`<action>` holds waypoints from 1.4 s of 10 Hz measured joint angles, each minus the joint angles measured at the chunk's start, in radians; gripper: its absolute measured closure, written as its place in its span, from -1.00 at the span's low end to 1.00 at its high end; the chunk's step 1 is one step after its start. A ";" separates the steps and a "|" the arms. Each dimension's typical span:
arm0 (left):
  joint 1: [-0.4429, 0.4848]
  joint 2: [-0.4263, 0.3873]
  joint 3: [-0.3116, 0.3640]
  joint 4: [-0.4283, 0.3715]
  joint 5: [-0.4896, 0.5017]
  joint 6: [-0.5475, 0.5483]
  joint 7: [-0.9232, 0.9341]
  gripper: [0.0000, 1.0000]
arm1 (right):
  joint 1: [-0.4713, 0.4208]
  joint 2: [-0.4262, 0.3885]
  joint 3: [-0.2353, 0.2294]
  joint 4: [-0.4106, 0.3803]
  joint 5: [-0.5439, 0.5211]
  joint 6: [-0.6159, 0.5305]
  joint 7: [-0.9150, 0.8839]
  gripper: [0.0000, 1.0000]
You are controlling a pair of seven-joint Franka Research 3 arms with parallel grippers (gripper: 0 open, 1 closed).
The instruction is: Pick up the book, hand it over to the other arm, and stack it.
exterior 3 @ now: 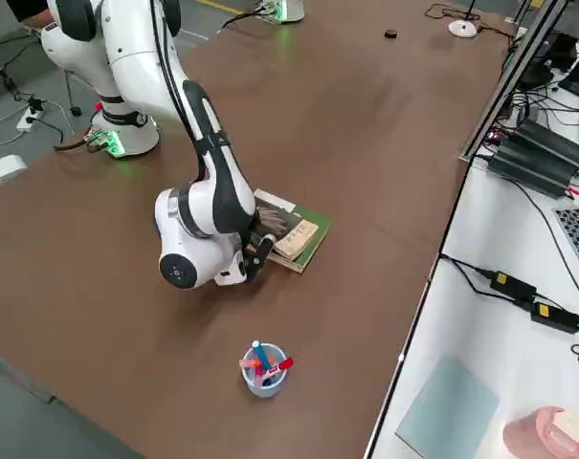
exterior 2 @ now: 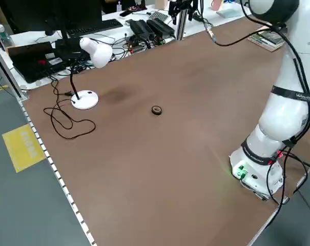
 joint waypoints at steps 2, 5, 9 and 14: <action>-0.002 -0.036 0.040 -0.050 -0.008 0.000 0.025 -1.00 | 0.004 0.000 0.001 -0.009 0.010 0.011 -0.002 0.68; -0.063 -0.124 0.123 -0.147 -0.012 0.012 0.037 -1.00 | 0.033 -0.001 0.003 -0.007 0.012 0.022 -0.002 0.68; -0.095 -0.261 0.168 -0.306 -0.012 0.047 0.037 -1.00 | 0.059 -0.002 0.002 0.000 0.012 0.029 0.001 0.68; -0.086 -0.372 0.181 -0.350 -0.012 -0.053 0.037 -1.00 | 0.059 -0.002 0.001 0.002 0.012 0.046 0.001 0.68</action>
